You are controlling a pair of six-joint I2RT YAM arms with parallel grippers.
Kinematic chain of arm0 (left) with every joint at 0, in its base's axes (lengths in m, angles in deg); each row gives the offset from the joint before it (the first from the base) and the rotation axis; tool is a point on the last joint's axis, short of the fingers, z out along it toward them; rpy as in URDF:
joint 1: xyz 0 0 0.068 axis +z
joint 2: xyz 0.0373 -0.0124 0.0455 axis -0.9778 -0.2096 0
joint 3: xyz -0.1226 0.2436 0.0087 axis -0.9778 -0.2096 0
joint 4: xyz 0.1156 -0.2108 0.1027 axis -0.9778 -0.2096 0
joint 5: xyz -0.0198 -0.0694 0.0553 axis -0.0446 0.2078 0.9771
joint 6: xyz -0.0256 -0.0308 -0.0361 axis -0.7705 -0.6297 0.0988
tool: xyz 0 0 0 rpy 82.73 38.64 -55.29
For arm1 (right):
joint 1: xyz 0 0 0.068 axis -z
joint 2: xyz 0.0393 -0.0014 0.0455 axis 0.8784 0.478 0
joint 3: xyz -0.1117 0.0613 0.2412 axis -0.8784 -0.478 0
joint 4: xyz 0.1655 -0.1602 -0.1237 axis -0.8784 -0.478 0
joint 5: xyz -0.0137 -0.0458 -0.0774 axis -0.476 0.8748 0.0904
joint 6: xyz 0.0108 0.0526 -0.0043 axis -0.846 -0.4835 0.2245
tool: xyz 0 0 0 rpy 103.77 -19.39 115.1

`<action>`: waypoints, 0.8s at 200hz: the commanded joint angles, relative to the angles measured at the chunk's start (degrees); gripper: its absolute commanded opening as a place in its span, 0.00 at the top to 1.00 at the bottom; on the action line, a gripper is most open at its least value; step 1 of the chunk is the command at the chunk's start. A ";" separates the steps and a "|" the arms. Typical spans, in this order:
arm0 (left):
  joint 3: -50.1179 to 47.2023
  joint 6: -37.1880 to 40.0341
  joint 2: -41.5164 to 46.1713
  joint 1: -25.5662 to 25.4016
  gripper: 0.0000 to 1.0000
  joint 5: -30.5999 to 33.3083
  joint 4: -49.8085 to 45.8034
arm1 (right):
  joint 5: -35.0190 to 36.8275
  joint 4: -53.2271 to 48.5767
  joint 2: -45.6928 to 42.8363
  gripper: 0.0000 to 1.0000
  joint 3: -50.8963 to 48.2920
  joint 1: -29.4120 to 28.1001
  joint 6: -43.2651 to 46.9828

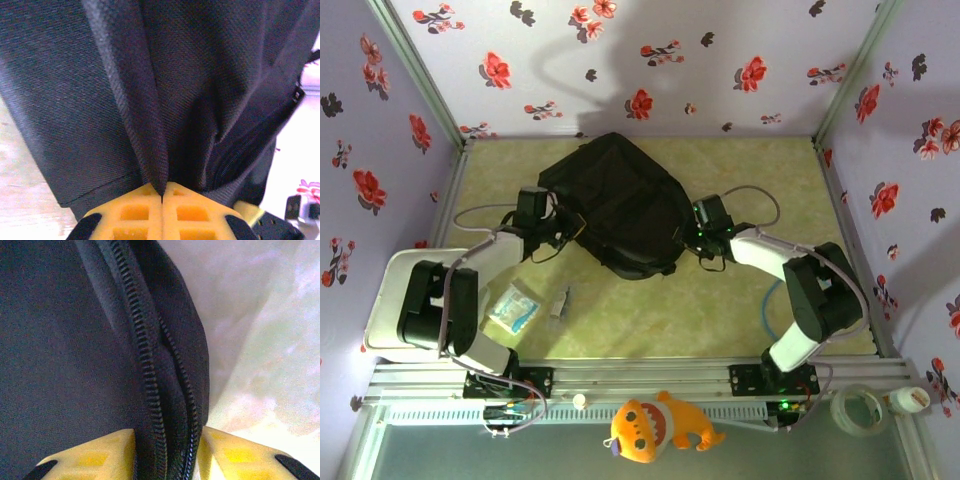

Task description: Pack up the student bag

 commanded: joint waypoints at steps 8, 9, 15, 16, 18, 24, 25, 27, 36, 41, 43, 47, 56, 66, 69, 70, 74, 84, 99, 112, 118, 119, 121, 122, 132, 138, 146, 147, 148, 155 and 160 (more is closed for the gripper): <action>2.65 -3.03 1.47 -3.60 1.00 -2.95 3.12 | 1.63 -1.21 4.42 0.64 5.58 4.54 6.35; 2.70 -3.16 1.44 -3.69 1.00 -2.96 3.20 | 1.57 -1.28 4.57 0.64 5.84 4.60 6.52; 2.82 -3.66 1.12 -4.40 1.00 -2.90 3.72 | 1.09 -1.92 5.73 0.64 7.18 5.32 7.65; 2.87 -3.70 1.05 -4.53 1.00 -2.93 3.82 | 1.04 -2.08 5.84 0.64 7.43 5.43 7.88; 2.91 -3.90 1.00 -4.79 1.00 -2.91 3.95 | 1.00 -2.35 6.21 0.64 7.95 5.62 8.22; 3.24 -4.20 0.56 -5.49 1.00 -2.95 4.40 | 1.09 -3.80 6.97 0.64 9.30 6.24 9.18; 3.30 -4.27 0.46 -5.52 1.00 -2.91 4.46 | 1.13 -4.07 7.03 0.65 9.59 6.29 9.30; 3.46 -4.42 0.28 -5.80 1.00 -2.91 4.55 | 1.26 -4.63 7.15 0.64 10.03 6.45 9.61; 4.00 -4.78 -0.33 -6.62 1.00 -2.89 4.86 | 1.66 -6.75 7.39 0.63 11.52 6.99 10.76; 4.30 -4.81 -0.84 -7.01 1.00 -2.94 5.01 | 1.96 -7.96 6.97 0.63 12.03 7.22 11.37; 4.41 -4.90 -0.88 -7.17 1.00 -2.94 5.11 | 2.20 -8.37 6.74 0.62 12.13 7.32 11.62; 4.61 -5.00 -1.29 -7.38 1.00 -2.96 5.31 | 2.75 -9.10 6.04 0.61 12.26 7.44 12.11; 4.84 -5.54 -1.98 -7.78 1.00 -2.83 6.02 | 4.24 -10.77 4.13 0.58 12.26 7.63 13.32; 5.07 -6.24 -2.83 -8.03 1.00 -2.88 6.80 | 6.43 -13.45 1.64 0.53 12.31 7.71 14.71; 5.00 -6.43 -3.04 -8.13 1.00 -2.88 7.09 | 7.06 -14.29 0.79 0.51 12.38 7.74 15.13; 5.06 -6.49 -3.09 -8.11 1.00 -2.88 7.22 | 7.27 -14.63 0.52 0.51 12.36 7.74 15.27; 5.16 -6.67 -3.42 -8.24 1.00 -2.85 7.52 | 8.06 -15.85 -0.53 0.48 12.43 7.74 15.91; 5.57 -6.94 -4.09 -8.46 1.00 -2.86 7.86 | 8.79 -18.67 -3.06 0.44 12.66 7.71 17.88; 6.23 -7.14 -4.96 -8.83 1.00 -2.78 8.19 | 9.37 -24.12 -5.91 0.40 13.71 7.65 19.57; 6.75 -7.16 -5.52 -9.00 1.00 -2.49 8.35 | 7.91 -27.64 -7.81 0.40 14.36 7.17 19.97; 6.95 -7.09 -5.68 -9.07 1.00 -2.30 8.37 | 7.08 -28.66 -8.74 0.40 14.38 6.65 19.88; 7.00 -7.08 -5.73 -9.11 1.00 -2.24 8.38 | 6.98 -28.76 -8.82 0.40 14.37 6.49 19.88; 7.04 -7.07 -5.80 -9.14 1.00 -2.21 8.39 | 6.66 -28.98 -9.19 0.40 14.37 6.17 19.88; 7.09 -7.07 -5.84 -9.15 1.00 -2.19 8.39 | 6.54 -29.10 -9.26 0.40 14.32 6.03 19.88; 7.40 -7.06 -6.11 -9.33 1.00 -2.06 8.39 | 5.82 -30.10 -10.69 0.41 14.36 3.95 19.99; 7.58 -7.07 -6.30 -9.41 1.00 -2.09 8.46 | 6.09 -30.75 -11.27 0.41 14.65 2.30 20.01; 7.67 -7.07 -6.50 -9.55 1.00 -2.04 8.48 | 6.42 -31.29 -11.90 0.41 14.86 0.16 19.69; 7.67 -7.07 -6.49 -9.61 1.00 -2.02 8.48 | 6.47 -31.31 -11.94 0.41 14.92 -0.27 19.65; 7.67 -7.07 -6.49 -9.65 1.00 -1.97 8.48 | 6.45 -31.32 -11.96 0.41 14.95 -0.66 19.59; 7.67 -7.20 -6.66 -9.59 1.00 -1.91 8.61 | 6.14 -31.25 -12.22 0.42 15.29 -2.78 19.09; 7.67 -7.25 -6.66 -9.68 1.00 -1.85 8.62 | 5.81 -31.02 -12.11 0.42 15.40 -4.14 18.69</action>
